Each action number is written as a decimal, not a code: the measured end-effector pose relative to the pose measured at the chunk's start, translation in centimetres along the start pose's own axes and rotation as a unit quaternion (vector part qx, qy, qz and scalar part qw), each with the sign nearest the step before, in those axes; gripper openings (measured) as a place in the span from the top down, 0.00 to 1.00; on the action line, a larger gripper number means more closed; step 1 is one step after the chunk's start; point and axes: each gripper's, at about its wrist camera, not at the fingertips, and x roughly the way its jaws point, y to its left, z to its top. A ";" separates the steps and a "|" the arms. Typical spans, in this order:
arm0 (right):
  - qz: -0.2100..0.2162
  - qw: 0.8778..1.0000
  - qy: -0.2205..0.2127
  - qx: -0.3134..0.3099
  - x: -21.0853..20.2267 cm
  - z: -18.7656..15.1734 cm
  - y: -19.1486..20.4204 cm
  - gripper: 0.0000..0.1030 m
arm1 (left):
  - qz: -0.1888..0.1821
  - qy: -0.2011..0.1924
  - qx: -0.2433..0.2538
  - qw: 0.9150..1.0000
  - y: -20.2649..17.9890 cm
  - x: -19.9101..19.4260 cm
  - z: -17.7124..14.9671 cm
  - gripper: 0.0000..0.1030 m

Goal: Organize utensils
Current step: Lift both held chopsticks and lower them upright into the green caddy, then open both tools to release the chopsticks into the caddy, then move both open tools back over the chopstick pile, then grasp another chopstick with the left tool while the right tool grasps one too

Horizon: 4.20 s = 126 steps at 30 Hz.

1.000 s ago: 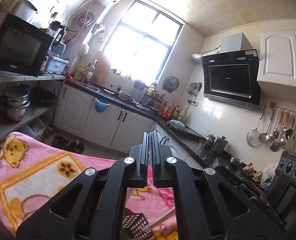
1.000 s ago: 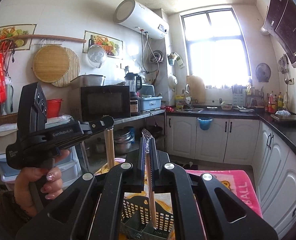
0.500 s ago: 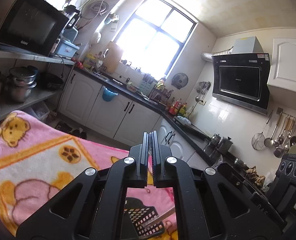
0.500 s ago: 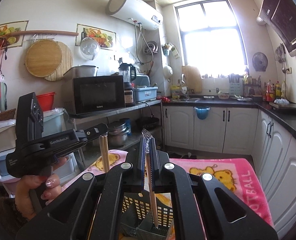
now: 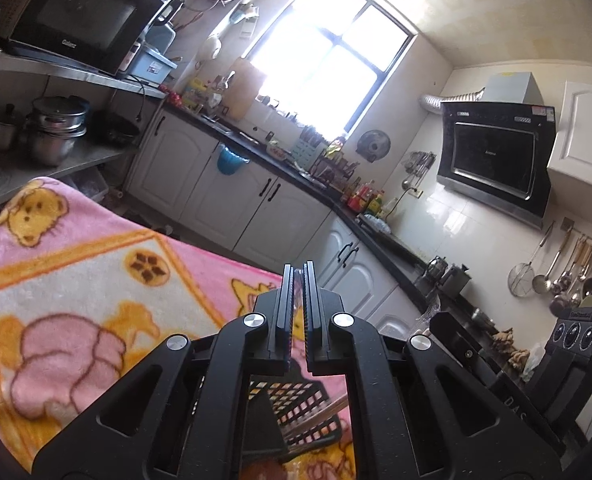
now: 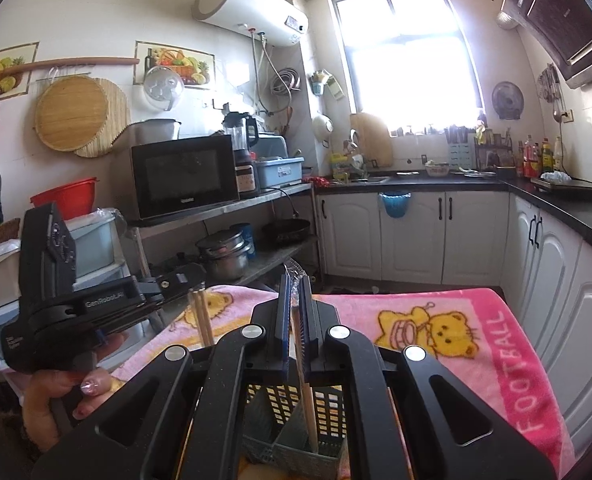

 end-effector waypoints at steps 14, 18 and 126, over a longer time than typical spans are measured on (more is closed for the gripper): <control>-0.054 0.997 0.023 0.040 -1.3 -3.2 -2.8 0.69 | 0.046 0.017 -0.009 0.999 2.4 -2.2 -1.7 0.84; -0.059 0.997 0.033 0.042 -1.7 -3.8 -3.0 0.64 | 0.054 0.013 -0.013 0.998 2.5 -3.0 -2.0 0.72; -0.048 0.944 0.305 0.118 -4.9 -21.1 -7.6 0.55 | 0.143 0.263 -0.043 0.953 6.6 -0.2 -17.3 0.43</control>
